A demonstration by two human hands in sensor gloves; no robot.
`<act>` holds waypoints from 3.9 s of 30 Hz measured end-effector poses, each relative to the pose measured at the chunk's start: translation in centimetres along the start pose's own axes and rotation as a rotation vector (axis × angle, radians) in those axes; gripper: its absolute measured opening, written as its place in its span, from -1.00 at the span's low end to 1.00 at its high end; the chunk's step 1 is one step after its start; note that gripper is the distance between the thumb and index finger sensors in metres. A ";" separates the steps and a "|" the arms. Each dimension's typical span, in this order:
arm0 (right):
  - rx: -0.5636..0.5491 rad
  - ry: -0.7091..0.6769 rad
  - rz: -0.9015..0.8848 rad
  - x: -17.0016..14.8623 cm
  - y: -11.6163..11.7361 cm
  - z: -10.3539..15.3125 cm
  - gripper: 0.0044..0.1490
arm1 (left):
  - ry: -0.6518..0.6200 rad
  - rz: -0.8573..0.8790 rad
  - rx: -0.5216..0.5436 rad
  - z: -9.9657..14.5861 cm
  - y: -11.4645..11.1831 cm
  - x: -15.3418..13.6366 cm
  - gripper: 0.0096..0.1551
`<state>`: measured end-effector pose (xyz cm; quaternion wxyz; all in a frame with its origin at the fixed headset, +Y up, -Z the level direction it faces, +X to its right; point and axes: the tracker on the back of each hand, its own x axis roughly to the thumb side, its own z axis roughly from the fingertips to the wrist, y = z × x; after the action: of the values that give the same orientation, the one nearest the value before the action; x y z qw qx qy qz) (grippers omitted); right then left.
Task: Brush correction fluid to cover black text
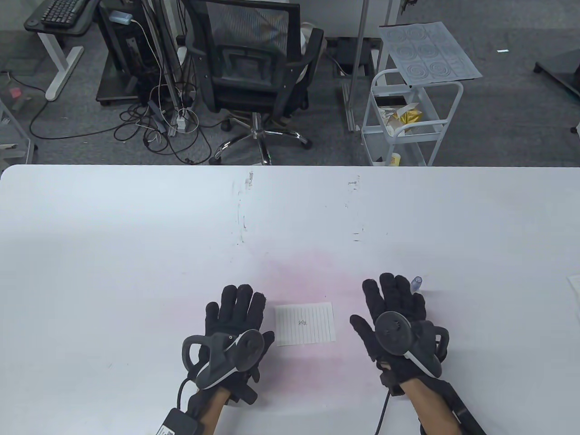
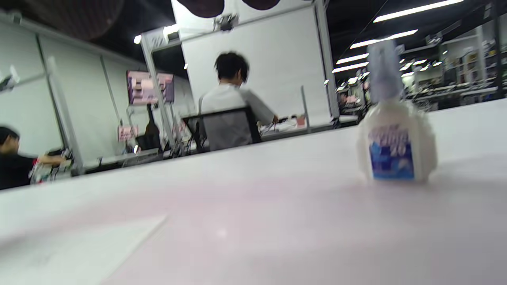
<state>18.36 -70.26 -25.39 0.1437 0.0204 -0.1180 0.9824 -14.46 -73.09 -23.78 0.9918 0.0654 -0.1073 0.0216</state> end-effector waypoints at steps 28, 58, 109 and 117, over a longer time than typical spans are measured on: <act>0.112 0.423 -0.117 -10.7 3.6 -5.2 -0.15 | -0.002 -0.010 -0.024 -0.2 0.2 0.0 -0.07; 0.000 0.018 -0.133 0.2 -1.4 -3.2 -0.26 | -0.015 0.038 -0.051 -0.2 -0.1 0.6 -0.07; 0.100 -0.282 -0.342 9.4 0.2 2.1 -0.19 | -0.211 0.636 -0.033 -0.3 -0.7 4.2 -0.27; 0.026 -0.284 -0.301 9.8 -0.3 2.5 -0.31 | -0.228 0.591 -0.047 -0.3 -1.0 4.7 -0.28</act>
<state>9.12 -67.86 -22.13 0.2703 0.1781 -0.1201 0.9385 -9.72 -73.86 -23.16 0.9254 0.0104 -0.2326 0.2991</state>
